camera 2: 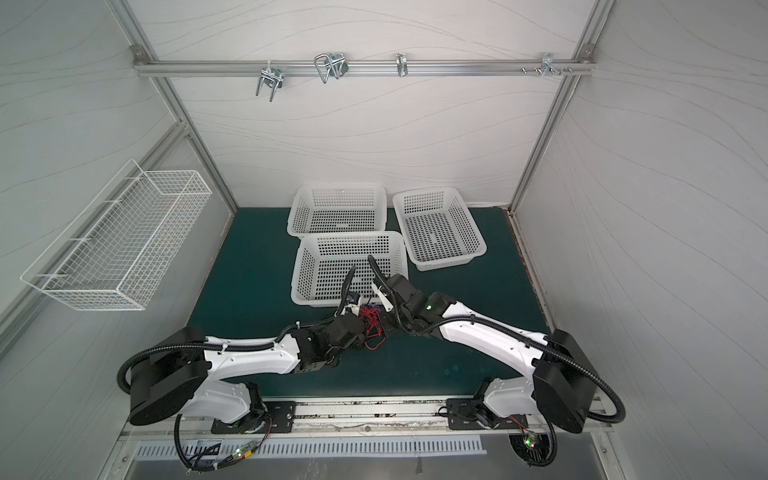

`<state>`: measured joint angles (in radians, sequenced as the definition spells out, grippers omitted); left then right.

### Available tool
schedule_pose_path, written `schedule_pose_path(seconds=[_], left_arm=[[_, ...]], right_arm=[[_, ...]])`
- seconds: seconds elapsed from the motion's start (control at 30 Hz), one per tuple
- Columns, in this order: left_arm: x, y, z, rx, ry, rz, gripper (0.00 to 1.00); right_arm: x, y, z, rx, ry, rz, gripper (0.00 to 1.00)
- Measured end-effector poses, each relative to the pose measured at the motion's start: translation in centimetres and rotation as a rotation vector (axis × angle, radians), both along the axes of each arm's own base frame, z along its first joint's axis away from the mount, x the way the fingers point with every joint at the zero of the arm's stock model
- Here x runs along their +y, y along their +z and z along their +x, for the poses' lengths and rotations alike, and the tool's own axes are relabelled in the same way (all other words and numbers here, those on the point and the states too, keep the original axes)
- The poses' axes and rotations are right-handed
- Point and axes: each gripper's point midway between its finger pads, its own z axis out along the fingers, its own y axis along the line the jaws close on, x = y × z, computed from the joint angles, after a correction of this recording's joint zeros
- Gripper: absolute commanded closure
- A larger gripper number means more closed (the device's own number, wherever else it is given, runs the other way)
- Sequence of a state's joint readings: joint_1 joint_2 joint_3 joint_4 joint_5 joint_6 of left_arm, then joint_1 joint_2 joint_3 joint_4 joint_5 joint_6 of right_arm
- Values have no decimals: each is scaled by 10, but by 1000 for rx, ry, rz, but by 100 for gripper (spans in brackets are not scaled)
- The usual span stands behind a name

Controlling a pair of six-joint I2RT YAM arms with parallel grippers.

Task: Untangle the cables
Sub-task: 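Pull the blue wire out with the right gripper while the left holds the bundle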

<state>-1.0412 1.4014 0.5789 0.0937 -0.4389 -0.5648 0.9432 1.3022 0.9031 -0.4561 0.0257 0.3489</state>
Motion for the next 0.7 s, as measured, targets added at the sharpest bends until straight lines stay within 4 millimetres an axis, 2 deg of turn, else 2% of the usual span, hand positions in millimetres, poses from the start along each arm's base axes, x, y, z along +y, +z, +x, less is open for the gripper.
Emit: schedule_pose_path(seconds=[0.2, 0.43, 0.57, 0.7], left_arm=[[-3, 8, 5, -16, 24, -20, 100], [14, 0, 2, 10, 81, 31, 100], [24, -3, -1, 21, 114, 47, 100], [26, 1, 1, 17, 139, 24, 100]], right_arm=[[-28, 26, 16, -66, -100, -42, 100], [-105, 61, 47, -162, -366, -73, 100], [-150, 74, 51, -196, -501, -102, 100], [-184, 83, 49, -216, -603, -117, 100]])
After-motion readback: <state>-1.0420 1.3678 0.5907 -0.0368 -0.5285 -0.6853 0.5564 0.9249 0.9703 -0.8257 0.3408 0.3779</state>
